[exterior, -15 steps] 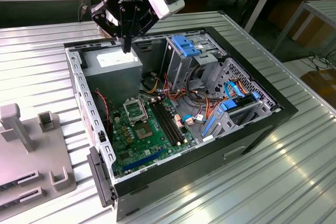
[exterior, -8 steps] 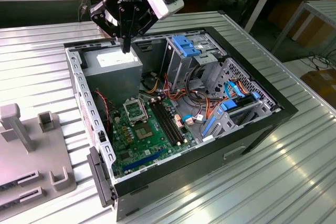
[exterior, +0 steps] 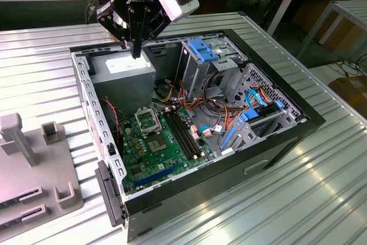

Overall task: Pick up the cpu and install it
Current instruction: 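Reach for the cpu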

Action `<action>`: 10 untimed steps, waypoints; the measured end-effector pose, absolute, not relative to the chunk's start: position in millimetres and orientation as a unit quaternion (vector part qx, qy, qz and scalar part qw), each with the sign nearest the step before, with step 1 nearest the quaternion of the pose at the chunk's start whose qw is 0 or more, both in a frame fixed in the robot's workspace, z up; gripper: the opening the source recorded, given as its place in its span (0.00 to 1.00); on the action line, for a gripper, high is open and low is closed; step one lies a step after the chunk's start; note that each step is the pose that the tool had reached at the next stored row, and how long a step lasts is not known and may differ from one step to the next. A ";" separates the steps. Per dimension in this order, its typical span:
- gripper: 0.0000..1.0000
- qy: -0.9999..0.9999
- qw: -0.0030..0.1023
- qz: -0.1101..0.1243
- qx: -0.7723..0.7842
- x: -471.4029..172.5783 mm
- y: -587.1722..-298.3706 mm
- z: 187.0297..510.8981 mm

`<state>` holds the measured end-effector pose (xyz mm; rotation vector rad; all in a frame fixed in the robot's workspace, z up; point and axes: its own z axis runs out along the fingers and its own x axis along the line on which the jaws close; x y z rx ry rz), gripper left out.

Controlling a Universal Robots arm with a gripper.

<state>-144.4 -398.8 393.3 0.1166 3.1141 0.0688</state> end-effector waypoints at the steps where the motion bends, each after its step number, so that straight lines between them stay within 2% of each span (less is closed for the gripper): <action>1: 0.11 0.999 0.012 0.022 0.037 -144.6 -398.8 393.3; 10: 0.11 0.999 0.012 0.022 0.037 -147.6 -398.9 393.3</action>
